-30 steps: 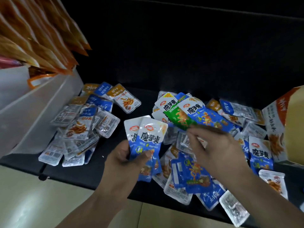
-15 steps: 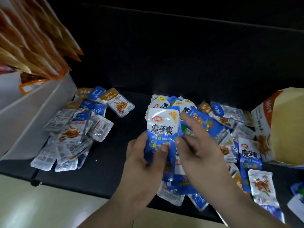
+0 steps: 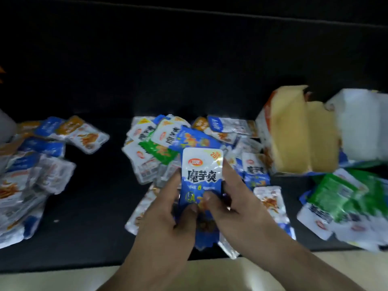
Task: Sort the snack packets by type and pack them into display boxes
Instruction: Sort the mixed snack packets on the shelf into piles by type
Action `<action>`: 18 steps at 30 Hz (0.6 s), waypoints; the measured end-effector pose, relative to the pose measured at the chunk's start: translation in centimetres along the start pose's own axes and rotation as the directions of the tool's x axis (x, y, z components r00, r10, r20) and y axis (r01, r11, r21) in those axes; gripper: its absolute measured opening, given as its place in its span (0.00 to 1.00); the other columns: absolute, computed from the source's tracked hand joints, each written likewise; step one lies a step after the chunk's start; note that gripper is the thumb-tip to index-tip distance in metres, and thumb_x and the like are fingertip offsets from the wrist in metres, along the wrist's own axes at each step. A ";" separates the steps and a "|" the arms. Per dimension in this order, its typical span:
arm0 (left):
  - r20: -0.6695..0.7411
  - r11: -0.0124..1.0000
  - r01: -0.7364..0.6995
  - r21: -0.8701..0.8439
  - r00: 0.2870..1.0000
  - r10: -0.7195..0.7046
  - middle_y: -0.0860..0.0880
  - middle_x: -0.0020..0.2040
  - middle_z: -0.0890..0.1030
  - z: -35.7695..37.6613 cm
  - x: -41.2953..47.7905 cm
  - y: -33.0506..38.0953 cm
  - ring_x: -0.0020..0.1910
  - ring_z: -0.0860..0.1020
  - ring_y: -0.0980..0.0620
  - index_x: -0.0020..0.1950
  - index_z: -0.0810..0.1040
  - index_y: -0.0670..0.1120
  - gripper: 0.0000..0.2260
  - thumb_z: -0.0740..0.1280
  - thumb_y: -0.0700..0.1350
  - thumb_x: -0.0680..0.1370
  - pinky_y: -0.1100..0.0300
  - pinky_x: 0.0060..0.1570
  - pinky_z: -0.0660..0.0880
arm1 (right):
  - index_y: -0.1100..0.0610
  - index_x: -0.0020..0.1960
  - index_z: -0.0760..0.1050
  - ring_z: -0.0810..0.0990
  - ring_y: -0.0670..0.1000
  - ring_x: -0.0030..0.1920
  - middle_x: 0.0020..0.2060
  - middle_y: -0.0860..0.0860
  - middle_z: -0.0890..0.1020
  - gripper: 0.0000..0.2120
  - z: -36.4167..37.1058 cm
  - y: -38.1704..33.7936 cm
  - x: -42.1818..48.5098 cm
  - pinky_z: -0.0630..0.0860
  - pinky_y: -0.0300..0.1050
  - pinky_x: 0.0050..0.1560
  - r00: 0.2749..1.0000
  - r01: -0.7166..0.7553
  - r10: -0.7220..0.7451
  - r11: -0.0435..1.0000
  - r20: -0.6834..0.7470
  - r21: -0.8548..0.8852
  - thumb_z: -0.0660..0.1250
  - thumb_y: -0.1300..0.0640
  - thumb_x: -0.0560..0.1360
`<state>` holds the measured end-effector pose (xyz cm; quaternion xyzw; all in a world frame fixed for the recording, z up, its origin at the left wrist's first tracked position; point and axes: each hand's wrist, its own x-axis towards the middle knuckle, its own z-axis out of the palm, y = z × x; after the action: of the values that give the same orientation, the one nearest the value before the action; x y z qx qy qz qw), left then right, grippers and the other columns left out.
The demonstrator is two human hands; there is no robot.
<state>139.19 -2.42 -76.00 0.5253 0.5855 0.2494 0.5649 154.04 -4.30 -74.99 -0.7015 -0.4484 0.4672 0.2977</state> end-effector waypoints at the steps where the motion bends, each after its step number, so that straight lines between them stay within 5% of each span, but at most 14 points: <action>1: 0.053 1.000 -0.007 0.024 0.999 0.006 0.62 0.54 0.86 1.0 -0.2 0.3 0.51 0.85 0.61 0.70 0.74 0.66 0.29 0.67 0.34 0.81 0.60 0.54 0.82 | 0.29 0.78 0.55 0.85 0.41 0.44 0.50 0.38 0.85 0.36 -0.8 1.1 -0.8 0.84 0.44 0.44 0.996 -0.034 0.040 0.996 -0.075 0.081 0.68 0.54 0.81; 3: 0.163 0.998 -0.005 0.062 0.987 -0.005 0.56 0.51 0.87 3.2 -0.7 0.8 0.49 0.86 0.54 0.69 0.76 0.63 0.26 0.68 0.34 0.81 0.47 0.55 0.83 | 0.30 0.75 0.63 0.87 0.49 0.43 0.49 0.44 0.86 0.37 -2.5 3.0 -2.6 0.86 0.55 0.45 0.966 -0.088 0.151 0.955 -0.210 0.282 0.71 0.61 0.79; 7: 0.322 0.981 -0.057 0.184 0.947 -0.005 0.60 0.43 0.87 7.4 -0.6 2.3 0.40 0.84 0.60 0.59 0.77 0.66 0.19 0.70 0.40 0.81 0.61 0.43 0.81 | 0.35 0.58 0.81 0.87 0.51 0.40 0.44 0.47 0.86 0.23 -5.8 6.6 -4.8 0.86 0.51 0.43 0.931 -0.063 0.171 0.945 -0.321 0.321 0.72 0.64 0.77; 11: 0.435 0.965 -0.150 0.216 0.900 0.043 0.55 0.52 0.87 11.4 -0.6 3.5 0.51 0.86 0.50 0.71 0.72 0.65 0.22 0.65 0.41 0.84 0.41 0.54 0.82 | 0.38 0.59 0.81 0.85 0.50 0.37 0.41 0.48 0.87 0.20 -9.1 8.1 -5.8 0.84 0.48 0.40 0.943 -0.044 0.158 0.932 -0.294 0.359 0.71 0.63 0.78; 14: 0.479 0.970 -0.156 0.186 0.876 0.049 0.56 0.52 0.87 14.4 -0.1 5.0 0.49 0.86 0.55 0.70 0.74 0.61 0.21 0.64 0.37 0.84 0.55 0.51 0.84 | 0.38 0.57 0.81 0.84 0.56 0.36 0.37 0.48 0.84 0.22 -11.7 9.0 -6.2 0.85 0.56 0.41 0.923 -0.020 0.185 0.899 -0.337 0.438 0.70 0.66 0.78; 16: 0.501 0.966 -0.143 0.217 0.865 0.015 0.56 0.52 0.87 16.6 0.3 5.7 0.50 0.85 0.58 0.65 0.77 0.59 0.18 0.66 0.37 0.83 0.54 0.53 0.83 | 0.38 0.59 0.80 0.85 0.54 0.37 0.36 0.44 0.83 0.22 -13.1 10.3 -5.7 0.86 0.56 0.43 0.888 -0.026 0.241 0.876 -0.392 0.481 0.70 0.65 0.77; 18: 0.477 0.946 -0.140 0.293 0.878 -0.018 0.55 0.55 0.84 18.5 1.3 5.4 0.51 0.82 0.58 0.63 0.78 0.57 0.15 0.68 0.38 0.82 0.55 0.56 0.81 | 0.34 0.61 0.77 0.86 0.55 0.46 0.48 0.46 0.85 0.21 -14.2 11.7 -5.0 0.85 0.59 0.49 0.822 -0.035 0.251 0.918 -0.511 0.394 0.71 0.53 0.72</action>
<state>158.30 -5.10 -76.09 0.6728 0.4450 0.0332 0.5901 170.39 -13.77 -77.36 -0.7698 -0.1930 0.3419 0.5032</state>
